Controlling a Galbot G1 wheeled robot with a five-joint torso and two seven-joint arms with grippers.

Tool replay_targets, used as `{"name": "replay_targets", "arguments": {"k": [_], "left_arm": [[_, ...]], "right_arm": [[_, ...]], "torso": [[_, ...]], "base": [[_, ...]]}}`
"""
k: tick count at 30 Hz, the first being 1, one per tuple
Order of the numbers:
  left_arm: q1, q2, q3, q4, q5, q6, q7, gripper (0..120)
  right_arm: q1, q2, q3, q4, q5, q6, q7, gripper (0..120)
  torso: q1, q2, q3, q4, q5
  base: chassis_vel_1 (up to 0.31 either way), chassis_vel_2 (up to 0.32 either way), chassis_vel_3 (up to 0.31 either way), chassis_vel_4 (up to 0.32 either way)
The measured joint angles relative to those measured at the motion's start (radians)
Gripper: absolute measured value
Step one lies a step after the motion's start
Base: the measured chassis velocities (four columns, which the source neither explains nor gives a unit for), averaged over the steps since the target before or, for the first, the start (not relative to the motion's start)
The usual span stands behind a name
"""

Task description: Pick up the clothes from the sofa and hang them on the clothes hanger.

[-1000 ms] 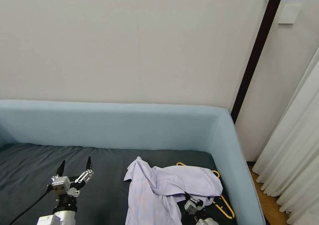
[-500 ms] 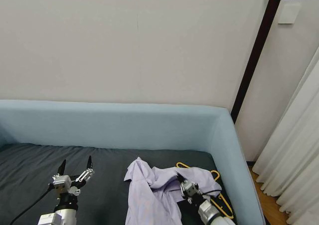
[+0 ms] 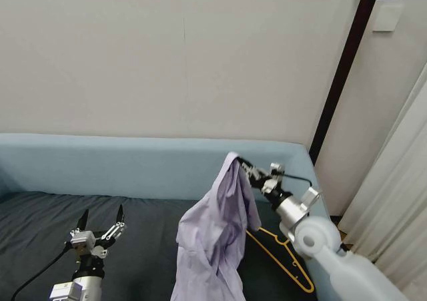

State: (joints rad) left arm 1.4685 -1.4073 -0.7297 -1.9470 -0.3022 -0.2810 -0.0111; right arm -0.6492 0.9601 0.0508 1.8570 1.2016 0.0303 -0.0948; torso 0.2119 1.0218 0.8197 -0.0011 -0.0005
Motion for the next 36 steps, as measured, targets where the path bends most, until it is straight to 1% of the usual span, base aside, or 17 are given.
{"name": "replay_targets", "arguments": {"k": [4, 5, 9, 11, 15, 17, 20, 22, 23, 25, 27, 28, 30, 32, 33, 35, 36], "left_arm": [[-0.008, -0.002, 0.000, 0.002, 0.000, 0.001, 0.000, 100], [-0.008, -0.002, 0.000, 0.002, 0.000, 0.001, 0.000, 100], [-0.016, -0.005, 0.000, 0.007, 0.000, 0.002, 0.001, 100], [-0.017, -0.006, 0.000, 0.009, 0.000, 0.002, 0.002, 100], [-0.028, -0.009, 0.003, 0.015, 0.001, 0.003, 0.003, 100], [-0.030, -0.009, 0.004, 0.017, 0.001, 0.003, 0.003, 100], [-0.037, -0.008, 0.008, 0.027, 0.002, 0.004, 0.004, 100], [-0.038, -0.006, 0.014, 0.034, 0.002, 0.005, 0.006, 100], [-0.038, -0.006, 0.014, 0.034, 0.002, 0.005, 0.006, 100], [-0.039, -0.002, 0.024, 0.036, -0.007, 0.010, 0.009, 100], [-0.040, 0.003, 0.031, 0.037, -0.008, 0.011, 0.013, 100], [-0.040, 0.003, 0.031, 0.037, -0.008, 0.011, 0.013, 100], [-0.041, 0.012, 0.033, 0.037, -0.006, 0.013, 0.017, 100], [-0.037, 0.018, 0.033, 0.037, 0.000, 0.015, 0.018, 100], [-0.037, 0.018, 0.033, 0.037, 0.000, 0.015, 0.018, 100], [-0.029, 0.018, 0.033, 0.041, 0.015, 0.014, 0.021, 100], [-0.029, 0.018, 0.033, 0.041, 0.015, 0.014, 0.021, 100]], "right_arm": [[0.118, -0.008, 0.000, 0.028, 0.087, 0.026, 0.024, 0], [0.118, -0.008, 0.000, 0.028, 0.087, 0.026, 0.024, 0], [0.248, -0.019, -0.009, 0.037, 0.126, 0.042, 0.042, 0], [0.272, -0.022, -0.011, 0.037, 0.127, 0.043, 0.046, 0], [0.386, -0.044, -0.015, 0.041, 0.135, 0.039, 0.091, 0], [0.404, -0.053, -0.014, 0.046, 0.136, 0.033, 0.110, 0], [0.432, -0.082, -0.004, 0.074, 0.110, -0.015, 0.195, 0], [0.418, -0.092, -0.001, 0.095, 0.055, -0.071, 0.274, 0], [0.418, -0.092, -0.001, 0.095, 0.055, -0.071, 0.274, 0], [0.338, -0.091, -0.002, 0.120, -0.046, -0.160, 0.386, 0], [0.242, -0.080, -0.017, 0.128, -0.138, -0.209, 0.434, 0], [0.242, -0.080, -0.017, 0.128, -0.138, -0.209, 0.434, 0], [0.111, -0.049, -0.063, 0.130, -0.232, -0.251, 0.485, 0], [0.010, 0.001, -0.119, 0.098, -0.327, -0.267, 0.502, 0], [0.010, 0.001, -0.119, 0.098, -0.327, -0.267, 0.502, 0], [-0.058, 0.052, -0.172, 0.033, -0.409, -0.267, 0.493, 0], [-0.058, 0.052, -0.172, 0.033, -0.409, -0.267, 0.493, 0]], "torso": [[0.000, 0.000, 0.000, 0.0000, -0.0002], [0.000, 0.000, 0.000, 0.0000, -0.0002], [0.000, 0.000, 0.000, 0.0001, -0.0002], [0.000, 0.000, 0.000, 0.0000, -0.0002], [0.000, 0.000, 0.000, -0.0001, -0.0002], [0.000, 0.000, 0.000, -0.0001, -0.0002], [0.000, 0.000, 0.000, -0.0002, -0.0002], [0.000, 0.000, 0.000, -0.0003, -0.0004], [0.000, 0.000, 0.000, -0.0003, -0.0004], [0.000, 0.000, 0.000, 0.0000, -0.0003], [0.000, 0.000, 0.000, -0.0001, -0.0002], [0.000, 0.000, 0.000, -0.0001, -0.0002], [0.000, 0.000, 0.000, -0.0005, 0.0005], [0.000, 0.000, 0.000, -0.0001, -0.0005], [0.000, 0.000, 0.000, -0.0001, -0.0005], [0.000, 0.000, 0.000, 0.0000, 0.0002], [0.000, 0.000, 0.000, 0.0000, 0.0002]], "base": [[0.000, 0.000, 0.000, 0.000], [0.000, 0.000, 0.000, 0.000], [0.000, 0.000, 0.000, 0.000], [0.000, 0.000, 0.000, 0.000], [0.000, 0.000, 0.000, 0.000], [0.000, 0.000, 0.000, 0.000], [0.000, 0.000, 0.000, 0.000], [0.000, 0.000, 0.000, 0.000], [0.000, 0.000, 0.000, 0.000], [0.000, 0.000, 0.000, 0.000], [0.000, 0.000, 0.000, 0.000], [0.000, 0.000, 0.000, 0.000], [0.000, 0.000, 0.000, 0.000], [0.000, 0.000, 0.000, 0.000], [0.000, 0.000, 0.000, 0.000], [0.000, 0.000, 0.000, 0.000], [0.000, 0.000, 0.000, 0.000]]}}
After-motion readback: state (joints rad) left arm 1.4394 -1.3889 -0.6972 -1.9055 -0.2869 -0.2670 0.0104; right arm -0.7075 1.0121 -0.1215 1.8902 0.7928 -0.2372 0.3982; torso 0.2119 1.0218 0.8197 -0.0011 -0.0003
